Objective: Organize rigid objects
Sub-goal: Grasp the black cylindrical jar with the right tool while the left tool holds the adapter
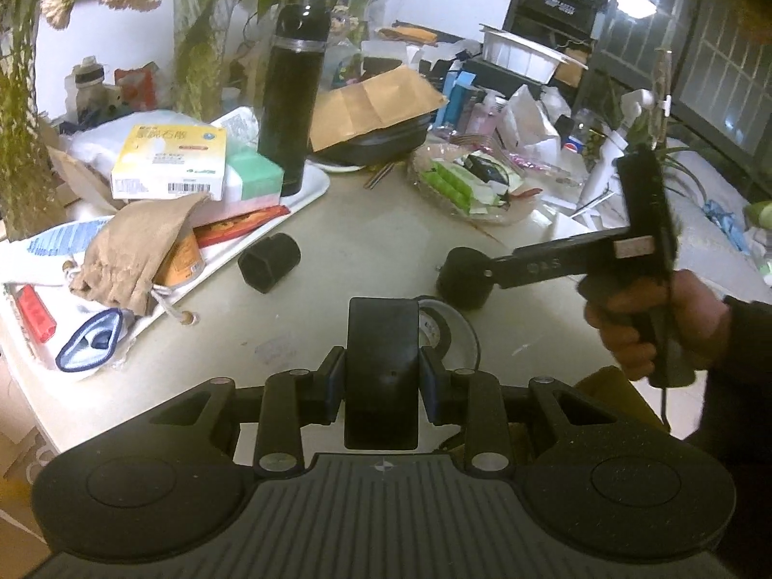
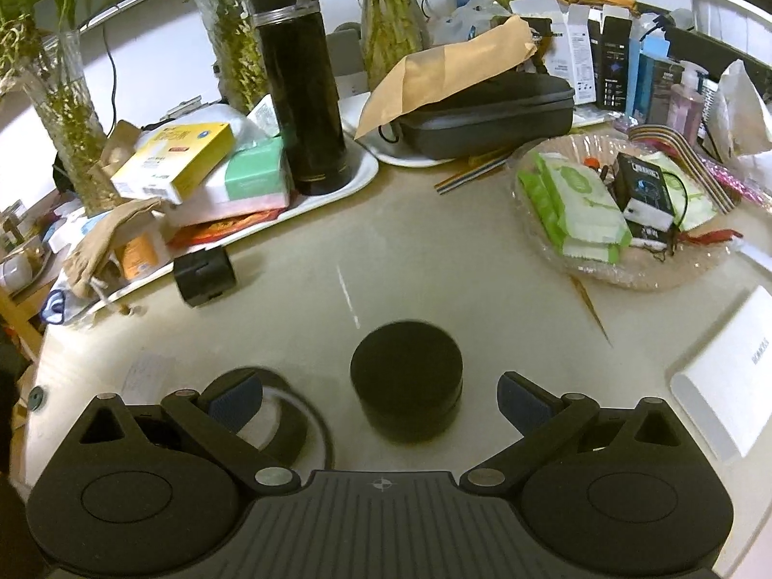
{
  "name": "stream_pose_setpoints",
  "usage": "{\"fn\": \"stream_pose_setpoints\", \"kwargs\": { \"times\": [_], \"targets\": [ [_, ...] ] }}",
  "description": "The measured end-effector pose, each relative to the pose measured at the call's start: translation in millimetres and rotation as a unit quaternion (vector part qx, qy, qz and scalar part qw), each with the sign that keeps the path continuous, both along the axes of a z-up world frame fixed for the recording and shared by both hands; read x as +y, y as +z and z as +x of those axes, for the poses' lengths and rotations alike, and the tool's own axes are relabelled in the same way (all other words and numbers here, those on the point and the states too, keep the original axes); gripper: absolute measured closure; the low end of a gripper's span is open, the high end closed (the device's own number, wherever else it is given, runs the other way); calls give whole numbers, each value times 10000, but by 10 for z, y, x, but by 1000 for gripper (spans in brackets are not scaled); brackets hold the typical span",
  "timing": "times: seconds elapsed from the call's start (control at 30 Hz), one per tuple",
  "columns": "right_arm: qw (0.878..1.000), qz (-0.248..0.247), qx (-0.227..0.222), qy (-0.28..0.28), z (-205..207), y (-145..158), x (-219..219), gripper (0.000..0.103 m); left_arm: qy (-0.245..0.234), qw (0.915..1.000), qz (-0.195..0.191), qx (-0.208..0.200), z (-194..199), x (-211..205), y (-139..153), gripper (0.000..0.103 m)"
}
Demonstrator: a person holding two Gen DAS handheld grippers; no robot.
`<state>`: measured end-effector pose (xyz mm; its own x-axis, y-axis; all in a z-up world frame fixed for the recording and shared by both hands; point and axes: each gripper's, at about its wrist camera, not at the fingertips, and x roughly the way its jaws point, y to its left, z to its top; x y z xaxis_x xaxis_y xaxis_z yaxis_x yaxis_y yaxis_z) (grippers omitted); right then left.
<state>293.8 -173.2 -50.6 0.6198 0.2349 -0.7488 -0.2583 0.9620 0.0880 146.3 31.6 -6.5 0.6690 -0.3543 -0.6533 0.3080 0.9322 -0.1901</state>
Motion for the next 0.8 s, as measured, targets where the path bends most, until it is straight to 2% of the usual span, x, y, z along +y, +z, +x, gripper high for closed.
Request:
{"fn": "stream_pose_setpoints", "kwargs": {
  "times": [0.1,0.3,0.4,0.63,0.8],
  "targets": [
    [9999,-153,-9,-45,92,-54,23,3,28,10000,-4,5,1,11,-9,71],
    [9984,-557,52,92,190,-171,117,25,-84,9998,66,-156,-25,-30,11,72],
    [9979,-645,47,79,218,-213,131,41,-131,9994,186,-266,-39,-54,19,72],
    [9974,-705,97,72,206,-225,137,43,-118,9995,175,-242,-29,-47,14,72],
    [9976,-682,-41,110,128,-109,115,43,-180,9995,123,-232,-21,-61,22,72]
  ]
}}
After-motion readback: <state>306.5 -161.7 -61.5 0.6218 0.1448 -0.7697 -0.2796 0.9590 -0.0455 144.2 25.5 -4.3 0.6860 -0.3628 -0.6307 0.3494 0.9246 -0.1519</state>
